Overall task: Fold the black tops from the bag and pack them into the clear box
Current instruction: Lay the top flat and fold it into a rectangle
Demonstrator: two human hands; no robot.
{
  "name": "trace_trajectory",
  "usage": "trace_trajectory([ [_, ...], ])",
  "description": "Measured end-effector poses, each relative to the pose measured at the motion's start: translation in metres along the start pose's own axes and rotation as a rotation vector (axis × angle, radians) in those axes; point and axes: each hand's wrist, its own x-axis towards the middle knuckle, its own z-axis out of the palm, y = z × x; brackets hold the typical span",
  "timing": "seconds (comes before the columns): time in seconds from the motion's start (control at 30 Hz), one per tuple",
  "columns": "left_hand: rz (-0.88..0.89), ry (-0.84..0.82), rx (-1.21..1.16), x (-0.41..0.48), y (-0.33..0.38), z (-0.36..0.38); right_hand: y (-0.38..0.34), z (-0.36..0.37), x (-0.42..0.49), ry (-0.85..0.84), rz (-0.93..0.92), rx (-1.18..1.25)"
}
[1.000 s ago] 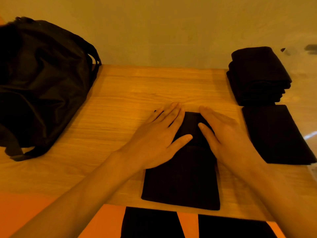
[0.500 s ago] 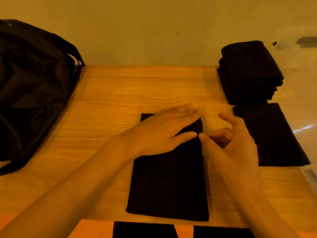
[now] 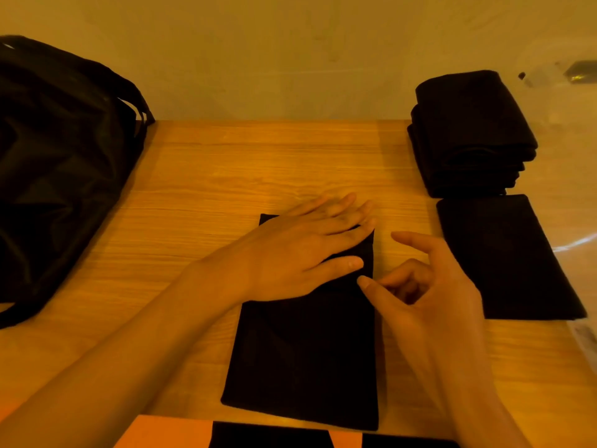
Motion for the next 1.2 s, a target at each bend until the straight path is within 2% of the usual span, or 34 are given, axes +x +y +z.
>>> trace_trajectory([
  [0.13, -0.011, 0.015, 0.026, -0.006, 0.000, 0.006, -0.002, -0.003, 0.006, -0.080, -0.025, -0.133],
  [0.27, -0.122, 0.318, -0.106, -0.027, 0.002, 0.002, -0.003, -0.009, 0.012, -0.020, -0.106, -0.189],
  [0.37, -0.276, 0.402, -0.154, -0.050, 0.009, 0.006, -0.011, -0.006, 0.019, 0.033, -0.338, -0.405],
  [0.43, -0.315, 0.340, -0.092, -0.059, 0.012, 0.016, -0.016, 0.005, 0.026, -0.105, -0.416, -0.597],
  [0.53, -0.294, 0.271, -0.039, -0.066, 0.005, 0.034, -0.017, 0.018, 0.031, -0.352, -0.385, -0.828],
  [0.63, -0.262, 0.287, -0.048, -0.071, -0.005, 0.043, -0.010, 0.019, 0.028, -0.438, -0.365, -0.955],
  [0.73, -0.248, 0.315, -0.089, -0.073, -0.008, 0.044, -0.003, 0.017, 0.026, -0.456, -0.378, -0.923],
  [0.8, -0.255, 0.398, -0.184, -0.077, -0.002, 0.038, -0.002, 0.012, 0.025, -0.437, -0.400, -0.831],
  [0.87, -0.282, 0.524, -0.236, -0.091, 0.008, 0.035, -0.003, 0.002, 0.016, -0.345, -0.497, -0.743],
  [0.93, -0.240, 0.607, -0.169, -0.112, 0.023, 0.039, -0.002, -0.010, -0.004, -0.291, -0.612, -0.740],
  [1.07, 0.020, 0.523, 0.056, -0.150, 0.047, 0.072, 0.022, -0.016, -0.061, -0.309, -0.840, -0.802],
  [1.2, 0.019, 0.538, 0.113, -0.162, 0.048, 0.101, 0.050, -0.011, -0.083, -0.251, -0.876, -0.767],
])
